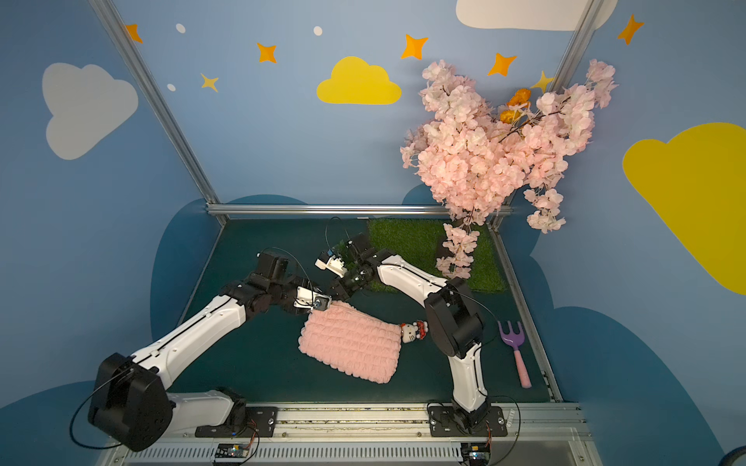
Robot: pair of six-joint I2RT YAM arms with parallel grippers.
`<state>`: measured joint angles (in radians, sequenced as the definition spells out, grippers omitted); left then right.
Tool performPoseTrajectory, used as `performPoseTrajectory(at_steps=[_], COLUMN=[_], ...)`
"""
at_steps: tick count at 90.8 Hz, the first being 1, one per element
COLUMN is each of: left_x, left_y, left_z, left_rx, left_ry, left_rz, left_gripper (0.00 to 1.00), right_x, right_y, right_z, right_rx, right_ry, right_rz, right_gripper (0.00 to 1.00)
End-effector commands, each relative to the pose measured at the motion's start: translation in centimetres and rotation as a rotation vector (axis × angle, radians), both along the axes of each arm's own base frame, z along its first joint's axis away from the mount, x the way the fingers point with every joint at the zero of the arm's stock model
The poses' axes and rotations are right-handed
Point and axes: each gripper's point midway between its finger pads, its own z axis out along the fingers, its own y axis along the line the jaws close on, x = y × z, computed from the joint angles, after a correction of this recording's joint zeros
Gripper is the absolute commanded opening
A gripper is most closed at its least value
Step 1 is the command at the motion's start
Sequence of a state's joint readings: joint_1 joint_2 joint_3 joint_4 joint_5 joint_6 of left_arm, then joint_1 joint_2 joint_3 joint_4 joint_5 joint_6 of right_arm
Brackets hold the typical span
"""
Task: Remove the decoration from the bag
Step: Remove the decoration item from the bag.
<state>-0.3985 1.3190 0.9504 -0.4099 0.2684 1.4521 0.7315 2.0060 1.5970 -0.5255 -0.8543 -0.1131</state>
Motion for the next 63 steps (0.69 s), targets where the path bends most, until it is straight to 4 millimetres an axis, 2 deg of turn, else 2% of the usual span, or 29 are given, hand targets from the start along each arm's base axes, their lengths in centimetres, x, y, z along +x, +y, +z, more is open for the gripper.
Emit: performPoseTrajectory(at_steps=[1, 13, 32, 47, 63], left_x=[-0.2, -0.5, -0.5, -0.9, -0.1], left_y=[-0.6, -0.8, -0.7, -0.6, -0.2], left_z=[0.3, -0.4, -0.7, -1.5, -1.4], left_rx=[0.008, 0.017, 0.033, 0.061, 0.087], left_ry=[0.006, 0.027, 0.040, 0.061, 0.039], left_rz=[-0.032, -0.037, -0.040, -0.052, -0.024], left_gripper=[0.53, 0.51, 0.37, 0.32, 0.27], right_x=[-0.4, -0.4, -0.4, -0.4, -0.6], right_y=[0.1, 0.0, -0.2, -0.4, -0.6], right_z=[1.1, 1.4, 1.9, 2.6, 2.6], right_rx=[0.027, 0.040, 0.056, 0.082, 0.084], right_ry=[0.027, 0.026, 0.032, 0.035, 0.037], right_rz=[0.030, 0.034, 0.044, 0.053, 0.062], right_gripper=[0.00, 0.00, 0.00, 0.00, 0.00])
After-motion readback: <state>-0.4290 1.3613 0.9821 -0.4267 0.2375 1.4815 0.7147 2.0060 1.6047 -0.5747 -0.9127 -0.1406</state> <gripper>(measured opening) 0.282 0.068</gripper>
